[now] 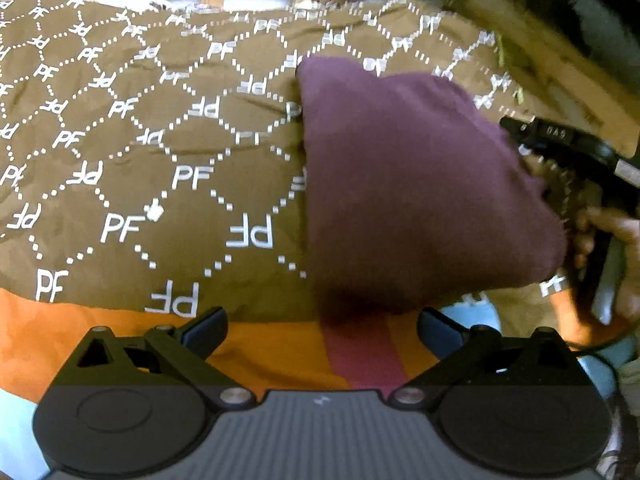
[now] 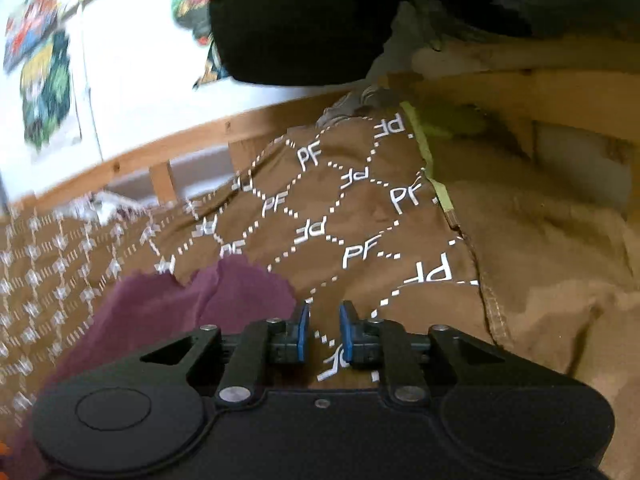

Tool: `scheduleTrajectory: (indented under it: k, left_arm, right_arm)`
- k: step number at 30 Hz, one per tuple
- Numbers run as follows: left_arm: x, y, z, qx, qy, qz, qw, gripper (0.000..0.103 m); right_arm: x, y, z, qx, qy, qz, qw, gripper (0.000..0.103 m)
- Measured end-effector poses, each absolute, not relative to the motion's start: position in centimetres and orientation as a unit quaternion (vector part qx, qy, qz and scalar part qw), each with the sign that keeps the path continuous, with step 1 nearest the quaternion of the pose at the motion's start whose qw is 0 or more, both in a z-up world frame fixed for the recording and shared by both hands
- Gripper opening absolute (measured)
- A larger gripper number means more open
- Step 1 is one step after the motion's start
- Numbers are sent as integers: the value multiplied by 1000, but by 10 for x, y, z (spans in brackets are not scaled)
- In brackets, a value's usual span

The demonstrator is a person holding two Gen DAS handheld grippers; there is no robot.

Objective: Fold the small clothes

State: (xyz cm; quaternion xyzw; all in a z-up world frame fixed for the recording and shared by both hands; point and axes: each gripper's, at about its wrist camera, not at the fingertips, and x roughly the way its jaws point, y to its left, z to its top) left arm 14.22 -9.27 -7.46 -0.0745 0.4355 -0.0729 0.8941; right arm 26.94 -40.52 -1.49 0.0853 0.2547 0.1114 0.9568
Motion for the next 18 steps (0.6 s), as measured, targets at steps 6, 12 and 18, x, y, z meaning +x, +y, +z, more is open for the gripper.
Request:
scheduleTrajectory:
  k: [6, 12, 18]
  left_arm:
    - [126, -74, -48, -97, 356, -71, 927, 103]
    - [178, -75, -33, -106, 370, -79, 920, 103]
    - [216, -88, -40, -78, 396, -104, 909, 103]
  right_arm:
    - [263, -404, -3, 138, 252, 185, 940, 78]
    - [260, -391, -9, 122, 275, 202, 932, 91]
    - [258, -386, -12, 118, 275, 226, 927, 102]
